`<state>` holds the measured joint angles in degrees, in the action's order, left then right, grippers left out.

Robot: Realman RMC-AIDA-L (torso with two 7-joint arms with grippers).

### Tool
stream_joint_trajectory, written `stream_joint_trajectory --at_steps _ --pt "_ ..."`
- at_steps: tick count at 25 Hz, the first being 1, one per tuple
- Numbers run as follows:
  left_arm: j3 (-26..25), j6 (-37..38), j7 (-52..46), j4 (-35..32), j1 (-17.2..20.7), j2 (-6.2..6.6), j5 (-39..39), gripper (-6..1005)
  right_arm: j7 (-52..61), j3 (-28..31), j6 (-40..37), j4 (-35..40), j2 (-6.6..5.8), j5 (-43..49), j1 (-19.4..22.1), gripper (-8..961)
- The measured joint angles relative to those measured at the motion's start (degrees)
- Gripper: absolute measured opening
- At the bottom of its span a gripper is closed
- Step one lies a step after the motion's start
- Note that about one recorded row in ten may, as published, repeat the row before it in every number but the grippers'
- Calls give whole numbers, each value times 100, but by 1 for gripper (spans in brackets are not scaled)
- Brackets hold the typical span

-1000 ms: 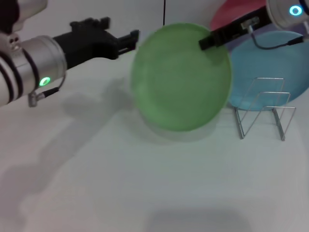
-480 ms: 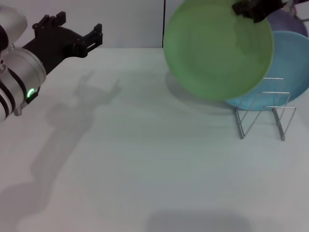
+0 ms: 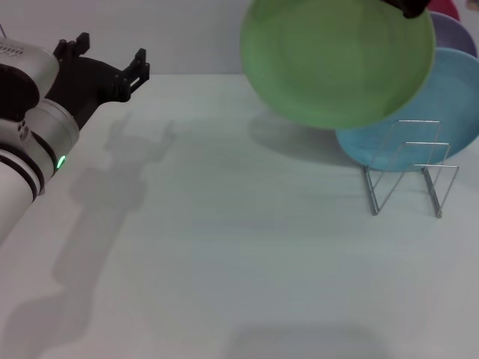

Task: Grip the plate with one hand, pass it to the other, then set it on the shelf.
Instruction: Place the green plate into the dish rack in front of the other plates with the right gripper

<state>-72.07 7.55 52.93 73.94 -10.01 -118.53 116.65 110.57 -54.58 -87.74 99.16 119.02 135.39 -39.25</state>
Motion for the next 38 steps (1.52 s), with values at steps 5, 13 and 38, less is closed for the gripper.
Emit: stream_joint_trajectory --at_steps 5,13,38 --pt "159 563 -15 -219 -33 1 1 859 -538 101 -424 468 46 -406 439 67" --pt "513 1697 -536 -710 -205 14 111 858 -1146 645 -810 637 60 -1055 829 67" --pt "1280 4070 -3036 -3282 -1170 -7 1801 857 -2429 1639 -1345 528 29 -1264 1060 68"
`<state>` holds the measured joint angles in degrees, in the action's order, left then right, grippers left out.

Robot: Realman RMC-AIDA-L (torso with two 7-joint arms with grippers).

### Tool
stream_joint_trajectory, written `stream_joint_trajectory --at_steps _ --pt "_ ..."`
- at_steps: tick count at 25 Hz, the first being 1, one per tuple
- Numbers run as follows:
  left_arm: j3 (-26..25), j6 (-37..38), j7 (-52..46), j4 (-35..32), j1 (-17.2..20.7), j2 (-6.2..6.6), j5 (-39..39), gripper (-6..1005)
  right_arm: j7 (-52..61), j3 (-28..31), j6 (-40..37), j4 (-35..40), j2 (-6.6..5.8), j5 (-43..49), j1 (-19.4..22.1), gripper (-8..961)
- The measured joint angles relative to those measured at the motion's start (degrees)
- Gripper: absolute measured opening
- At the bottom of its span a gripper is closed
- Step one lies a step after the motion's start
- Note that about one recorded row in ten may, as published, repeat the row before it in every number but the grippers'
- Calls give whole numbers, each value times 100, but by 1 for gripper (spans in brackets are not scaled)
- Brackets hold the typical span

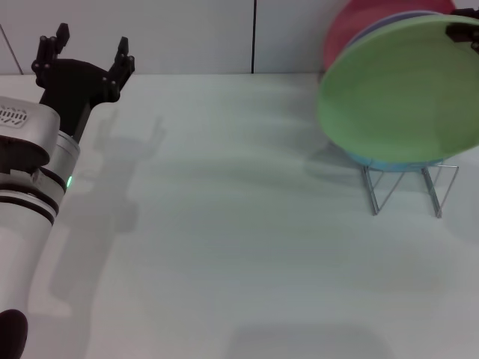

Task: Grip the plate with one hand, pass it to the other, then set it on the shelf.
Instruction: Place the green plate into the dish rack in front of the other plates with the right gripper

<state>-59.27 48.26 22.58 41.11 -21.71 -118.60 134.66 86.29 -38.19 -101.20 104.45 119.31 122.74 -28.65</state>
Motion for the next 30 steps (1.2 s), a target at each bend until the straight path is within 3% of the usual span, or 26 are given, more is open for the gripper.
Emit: stream_joint_trajectory --at_steps 30 --pt "363 -49 -8 -55 -335 -5 -1 858 -1136 491 224 -847 -19 -30 300 68"
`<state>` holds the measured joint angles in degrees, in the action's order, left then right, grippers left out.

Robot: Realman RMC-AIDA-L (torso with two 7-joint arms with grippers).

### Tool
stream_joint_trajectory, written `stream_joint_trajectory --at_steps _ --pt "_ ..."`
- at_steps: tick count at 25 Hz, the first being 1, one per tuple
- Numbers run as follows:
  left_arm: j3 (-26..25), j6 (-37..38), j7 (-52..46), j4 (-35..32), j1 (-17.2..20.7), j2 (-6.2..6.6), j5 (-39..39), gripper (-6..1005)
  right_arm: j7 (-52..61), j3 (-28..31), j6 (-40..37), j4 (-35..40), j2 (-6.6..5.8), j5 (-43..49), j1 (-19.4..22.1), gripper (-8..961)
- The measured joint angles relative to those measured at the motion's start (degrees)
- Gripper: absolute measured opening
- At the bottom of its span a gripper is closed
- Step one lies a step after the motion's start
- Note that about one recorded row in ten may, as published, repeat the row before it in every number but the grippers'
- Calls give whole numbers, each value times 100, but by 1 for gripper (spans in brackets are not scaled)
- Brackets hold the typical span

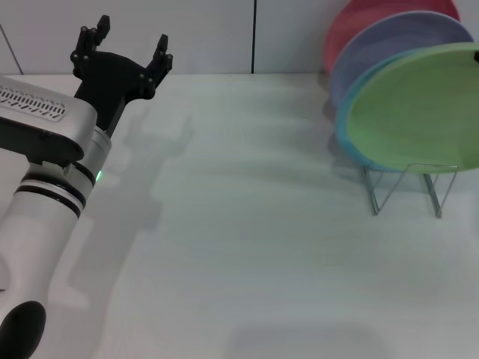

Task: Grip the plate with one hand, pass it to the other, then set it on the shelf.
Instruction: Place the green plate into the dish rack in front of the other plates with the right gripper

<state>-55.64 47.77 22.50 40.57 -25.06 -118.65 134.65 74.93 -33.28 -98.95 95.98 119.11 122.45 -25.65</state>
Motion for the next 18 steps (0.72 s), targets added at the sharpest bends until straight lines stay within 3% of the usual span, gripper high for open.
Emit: stream_joint_trajectory --at_steps 12,17,18 --pt "141 -34 0 -28 -201 -15 -4 857 -237 -19 557 -576 -11 0 131 66" --pt "158 -130 0 -33 -312 -19 -10 857 -245 -37 676 -706 -11 164 139 86" --pt "158 -130 0 -33 -312 -19 -10 857 -245 -37 676 -706 -11 164 139 139"
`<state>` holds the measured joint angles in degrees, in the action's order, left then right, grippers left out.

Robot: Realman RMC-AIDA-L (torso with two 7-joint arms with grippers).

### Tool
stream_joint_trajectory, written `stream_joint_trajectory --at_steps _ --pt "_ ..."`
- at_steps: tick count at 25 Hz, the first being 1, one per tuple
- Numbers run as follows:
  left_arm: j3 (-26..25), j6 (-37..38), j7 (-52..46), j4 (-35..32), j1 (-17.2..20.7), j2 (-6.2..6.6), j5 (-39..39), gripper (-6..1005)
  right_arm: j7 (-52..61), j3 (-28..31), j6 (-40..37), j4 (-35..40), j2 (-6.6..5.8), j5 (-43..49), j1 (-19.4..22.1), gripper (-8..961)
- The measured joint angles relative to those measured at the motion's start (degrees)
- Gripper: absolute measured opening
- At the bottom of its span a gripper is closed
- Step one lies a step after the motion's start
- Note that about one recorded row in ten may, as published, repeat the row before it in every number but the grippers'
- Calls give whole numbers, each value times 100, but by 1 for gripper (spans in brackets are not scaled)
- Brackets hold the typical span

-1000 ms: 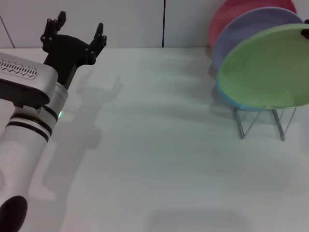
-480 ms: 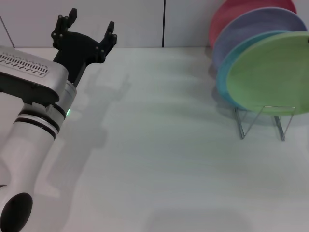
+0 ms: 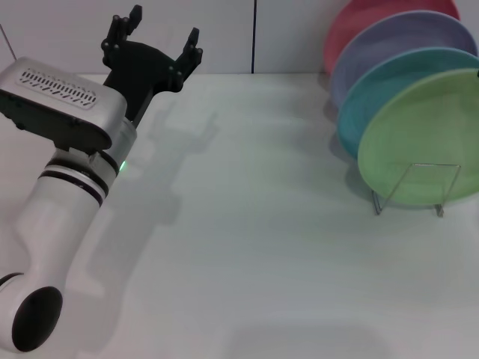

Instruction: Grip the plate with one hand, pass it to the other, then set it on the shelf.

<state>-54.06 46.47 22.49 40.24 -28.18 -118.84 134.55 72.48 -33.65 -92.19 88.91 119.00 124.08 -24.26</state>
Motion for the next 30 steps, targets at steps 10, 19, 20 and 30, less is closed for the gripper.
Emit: stream_joint_trajectory --at_steps 10,19,20,30 --pt "64 -51 0 -188 -267 -26 -23 855 688 5 -243 342 6 -208 19 426" --pt "76 44 0 -193 -178 -11 -12 852 1349 503 600 335 74 -2211 455 513" --pt "76 44 0 -193 -178 -11 -12 852 1349 503 600 335 74 -2211 455 513" --pt "-1063 866 -1124 -1278 38 28 -37 852 -2966 1024 -217 -5548 -30 -8881 1362 518"
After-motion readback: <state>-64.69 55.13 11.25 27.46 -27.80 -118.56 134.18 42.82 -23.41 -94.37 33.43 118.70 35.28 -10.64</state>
